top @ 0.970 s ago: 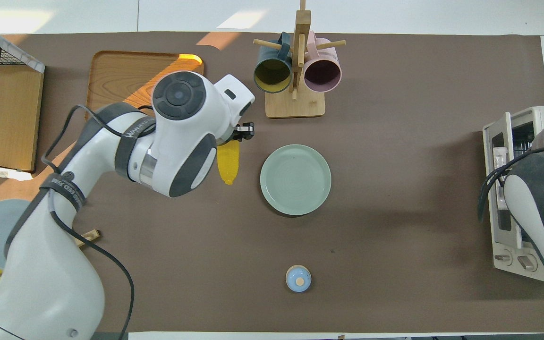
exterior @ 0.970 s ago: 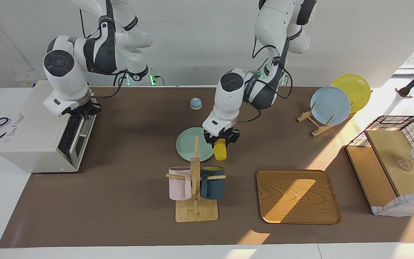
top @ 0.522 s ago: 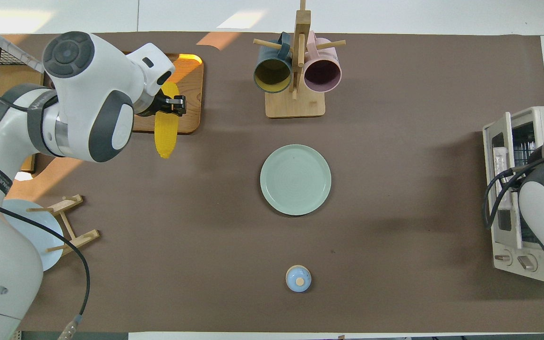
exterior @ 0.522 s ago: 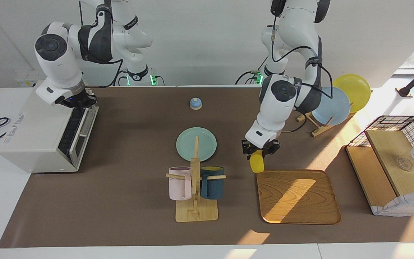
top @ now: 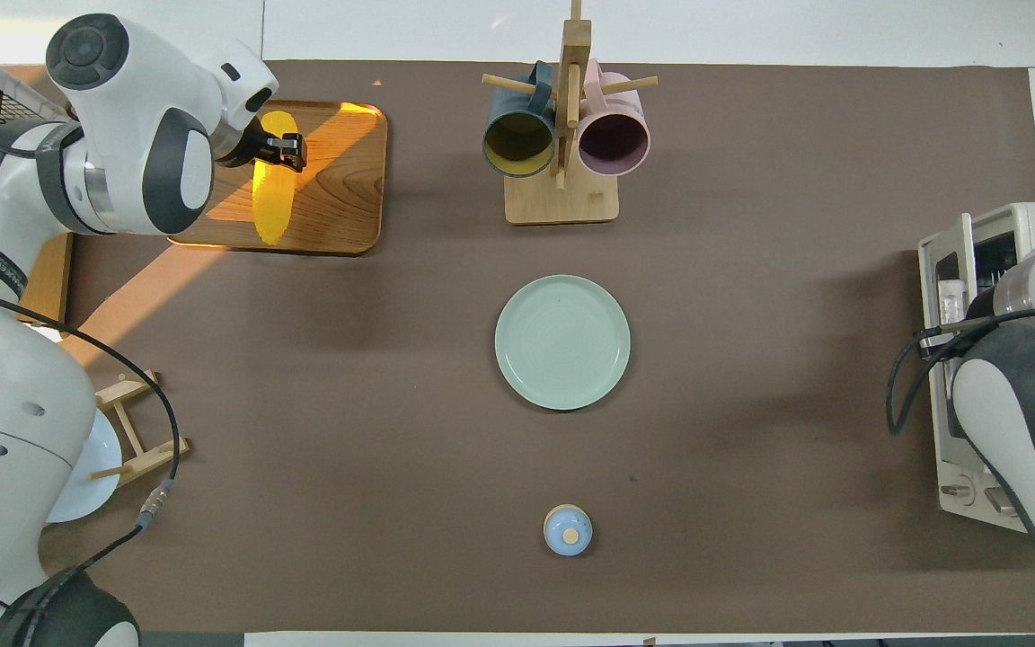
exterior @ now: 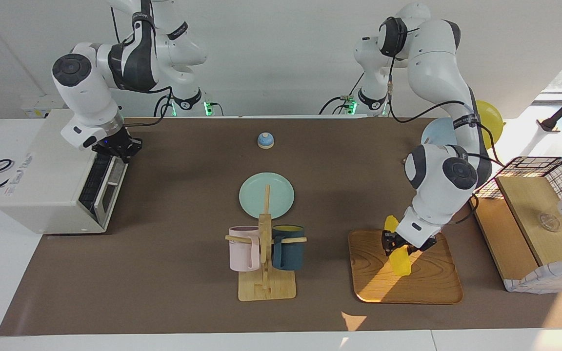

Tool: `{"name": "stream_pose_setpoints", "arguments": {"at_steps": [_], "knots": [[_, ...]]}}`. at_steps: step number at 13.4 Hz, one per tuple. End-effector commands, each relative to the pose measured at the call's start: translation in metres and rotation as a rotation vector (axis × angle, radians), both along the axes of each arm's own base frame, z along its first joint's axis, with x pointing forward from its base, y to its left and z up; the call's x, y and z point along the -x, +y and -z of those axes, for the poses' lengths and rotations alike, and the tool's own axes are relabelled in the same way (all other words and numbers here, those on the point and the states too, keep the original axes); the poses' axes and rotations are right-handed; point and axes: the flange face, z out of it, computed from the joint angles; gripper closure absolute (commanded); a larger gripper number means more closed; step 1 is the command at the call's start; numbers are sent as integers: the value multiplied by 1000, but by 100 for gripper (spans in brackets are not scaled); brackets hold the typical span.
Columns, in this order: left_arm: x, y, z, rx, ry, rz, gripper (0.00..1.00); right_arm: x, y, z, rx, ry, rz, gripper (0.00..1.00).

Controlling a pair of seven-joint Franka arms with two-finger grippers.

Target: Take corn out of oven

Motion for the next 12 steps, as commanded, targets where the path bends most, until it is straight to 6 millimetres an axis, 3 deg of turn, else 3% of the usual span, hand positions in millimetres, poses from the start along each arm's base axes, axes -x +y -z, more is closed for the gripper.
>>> {"name": "stream_pose_setpoints", "arguments": {"at_steps": [1, 3, 7, 8, 9, 12], "knots": [[-11, 2, 11, 17, -24, 16, 100, 15, -9, 18, -16, -16, 41, 100], [-13, 3, 21, 15, -35, 25, 100, 13, -9, 15, -14, -31, 35, 100], [-14, 10, 21, 3, -34, 32, 100, 9, -5, 10, 5, -21, 12, 100], [-14, 15, 21, 1, -31, 34, 33, 9, -6, 6, 11, -18, 10, 100], [-14, 16, 17, 4, -32, 32, 0, 9, -10, 7, 20, -9, -1, 100], [-7, 19, -11, 8, -20, 26, 0, 11, -9, 8, 34, 11, -35, 100]]}}
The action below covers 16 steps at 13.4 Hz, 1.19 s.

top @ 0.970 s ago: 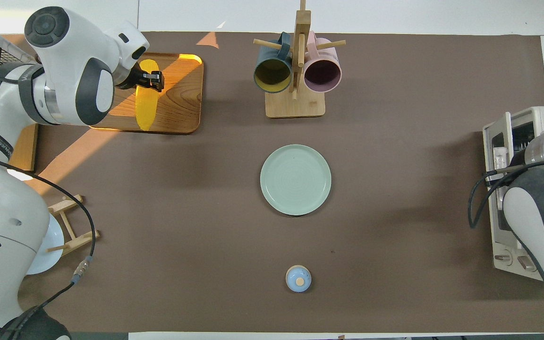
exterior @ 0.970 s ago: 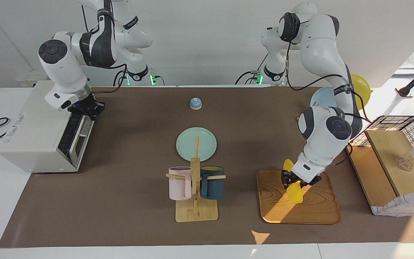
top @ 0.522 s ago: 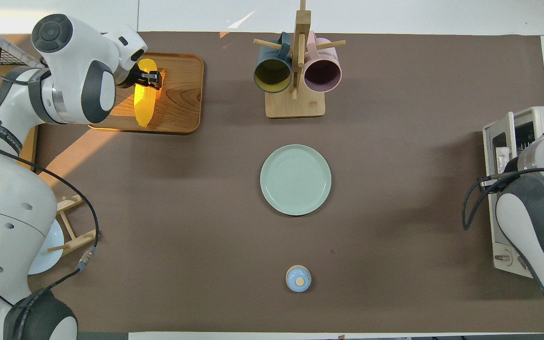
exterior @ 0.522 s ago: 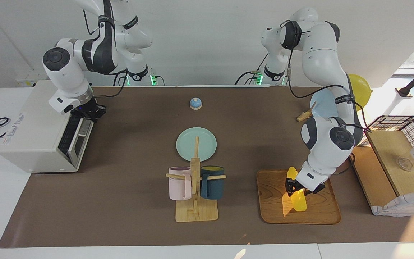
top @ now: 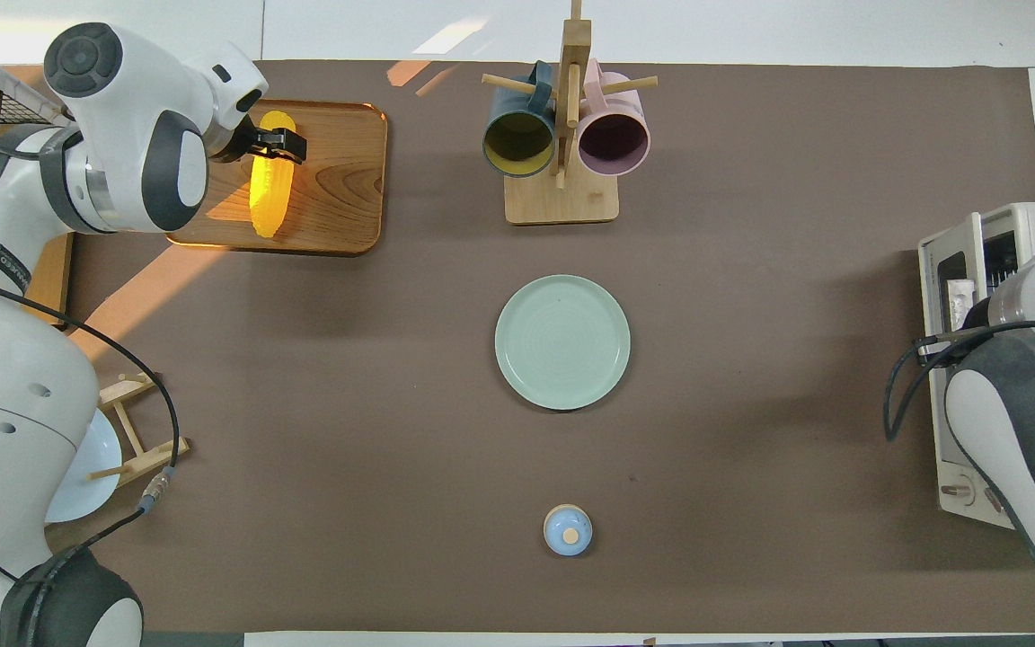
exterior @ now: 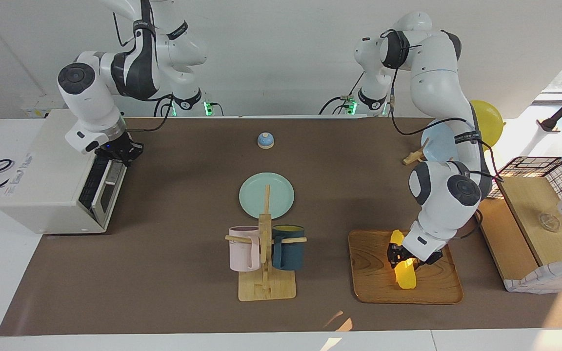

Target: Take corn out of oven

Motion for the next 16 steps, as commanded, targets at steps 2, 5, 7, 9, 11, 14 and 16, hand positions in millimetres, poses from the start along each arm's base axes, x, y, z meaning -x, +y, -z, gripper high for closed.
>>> {"name": "stream_pose_setpoints", "arguments": {"at_steps": [2, 5, 7, 9, 11, 14, 16], "knots": [[13, 5, -47, 16, 27, -25, 0, 7, -3, -6, 71, 33, -61, 100], [35, 12, -98, 20, 4, -46, 0, 8, -9, -6, 70, 44, -76, 100], [50, 30, -132, 7, 31, -64, 0, 6, -10, -13, 69, 42, -76, 100], [74, 35, -174, -5, 84, -65, 0, 1, -6, -36, 71, 37, -73, 100], [102, 40, -210, -18, 148, -88, 0, -8, -4, -72, 67, 19, -60, 100], [143, 41, -254, -59, 222, -104, 0, -13, 9, -104, -97, 46, 19, 96], [171, 46, -275, -68, 262, -103, 0, -13, 16, -126, -110, 88, 57, 91]]}}
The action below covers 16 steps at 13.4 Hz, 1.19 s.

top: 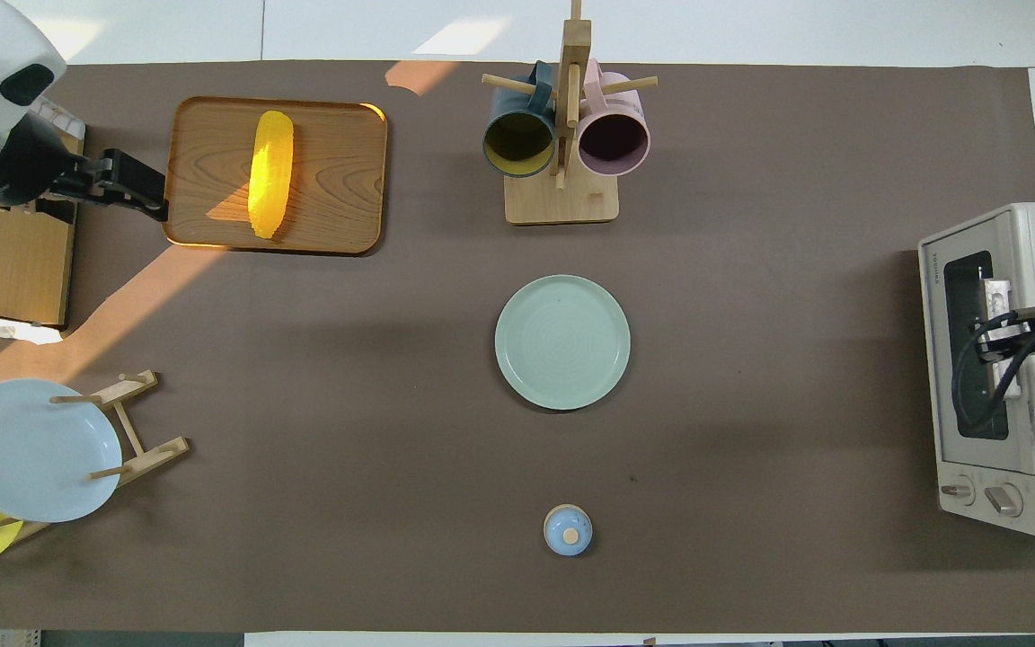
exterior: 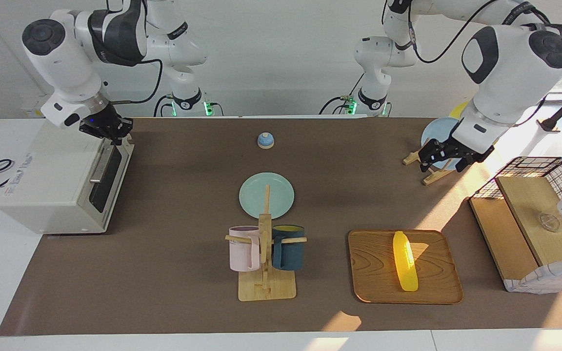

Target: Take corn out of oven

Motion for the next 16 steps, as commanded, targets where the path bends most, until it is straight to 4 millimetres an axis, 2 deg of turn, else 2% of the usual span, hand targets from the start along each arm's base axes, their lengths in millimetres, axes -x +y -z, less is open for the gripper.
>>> {"name": "stream_pose_setpoints", "arguments": {"at_steps": [1, 2, 3, 4, 6, 8, 10, 12, 16], "knots": [[44, 9, -16, -28, 46, -19, 0, -7, 8, -17, -66, 41, 36, 85], [61, 13, -20, -28, 49, -19, 0, -7, 10, -17, -111, 39, 51, 80], [76, 17, -21, -28, 57, -23, 0, -8, 11, -18, -122, 34, 58, 57], [90, 20, -19, -29, 65, -28, 0, -9, 13, -19, -123, 28, 57, 1], [96, 22, -9, -29, 73, -26, 0, -15, 15, -27, -109, 8, 51, 0], [89, 17, -7, -22, 30, -19, 0, -25, 15, -30, -107, 4, 49, 0], [82, 16, -9, -19, 6, -19, 0, -27, 18, -40, -104, -6, 41, 0], [78, 8, 0, -22, 21, -8, 0, -27, 23, -38, -104, -1, 34, 0], [81, 11, -6, -21, 16, -6, 0, -25, 15, -33, -102, 9, 60, 0]]}}
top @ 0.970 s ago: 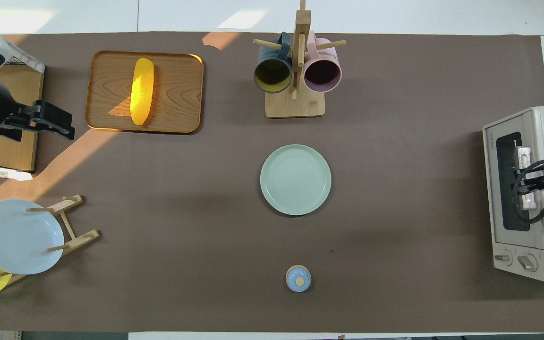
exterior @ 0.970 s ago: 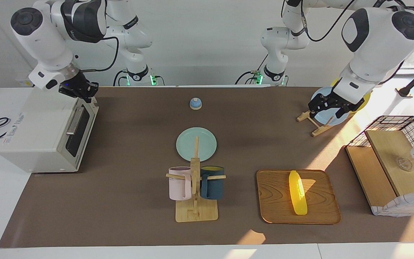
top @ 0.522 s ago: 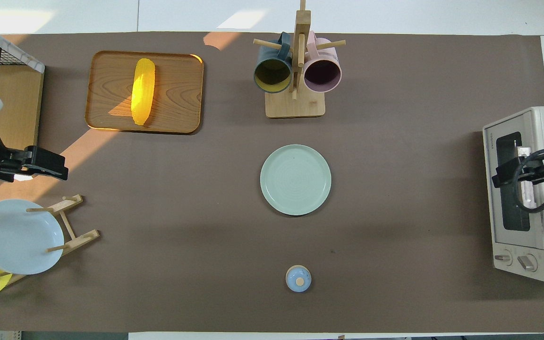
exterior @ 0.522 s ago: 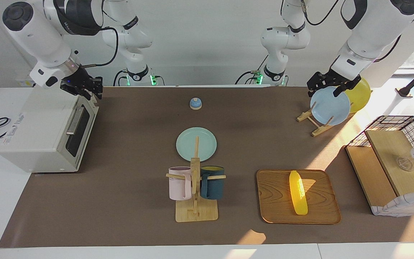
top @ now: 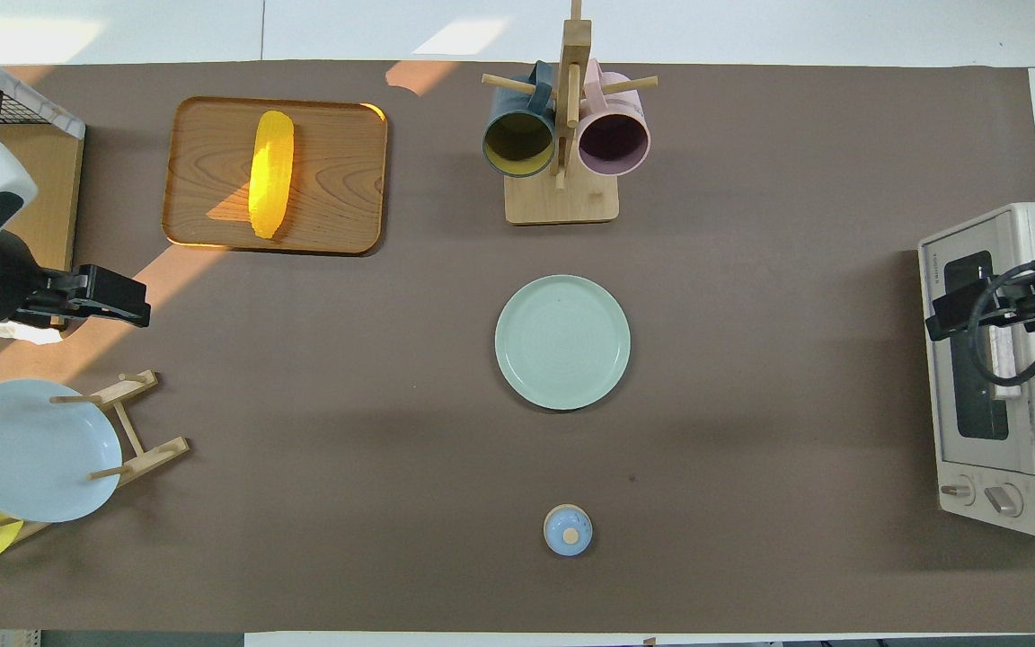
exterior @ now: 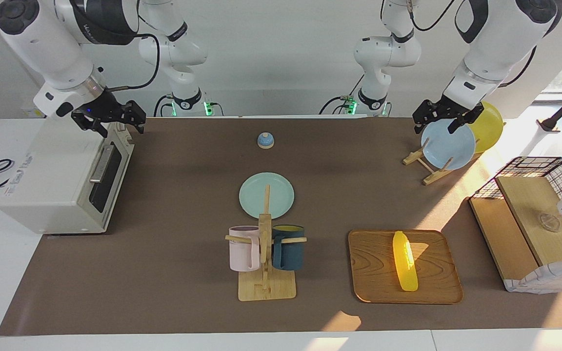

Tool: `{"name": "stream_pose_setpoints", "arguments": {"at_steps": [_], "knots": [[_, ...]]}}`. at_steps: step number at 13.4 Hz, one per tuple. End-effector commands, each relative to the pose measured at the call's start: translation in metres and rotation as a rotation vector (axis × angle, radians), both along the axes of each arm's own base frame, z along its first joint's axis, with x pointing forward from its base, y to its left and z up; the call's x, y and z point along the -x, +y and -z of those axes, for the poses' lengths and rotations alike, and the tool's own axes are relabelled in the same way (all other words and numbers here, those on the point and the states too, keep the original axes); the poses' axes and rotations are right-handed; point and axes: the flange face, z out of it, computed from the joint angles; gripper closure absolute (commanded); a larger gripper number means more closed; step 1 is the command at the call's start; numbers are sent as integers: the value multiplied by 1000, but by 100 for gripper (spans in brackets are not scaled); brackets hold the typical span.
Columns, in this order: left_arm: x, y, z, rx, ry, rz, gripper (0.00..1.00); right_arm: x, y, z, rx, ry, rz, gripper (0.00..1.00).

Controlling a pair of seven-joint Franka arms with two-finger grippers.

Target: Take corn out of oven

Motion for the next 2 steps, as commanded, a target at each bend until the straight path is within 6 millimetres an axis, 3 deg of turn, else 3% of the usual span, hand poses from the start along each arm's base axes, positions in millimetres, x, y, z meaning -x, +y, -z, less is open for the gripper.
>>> {"name": "stream_pose_setpoints", "arguments": {"at_steps": [1, 2], "knots": [[3, 3, -2, -14, -17, -1, 0, -1, -4, -2, -8, 7, 27, 0], [2, 2, -2, -13, -20, 2, 0, 0, -4, -2, -6, 9, 25, 0]]}}
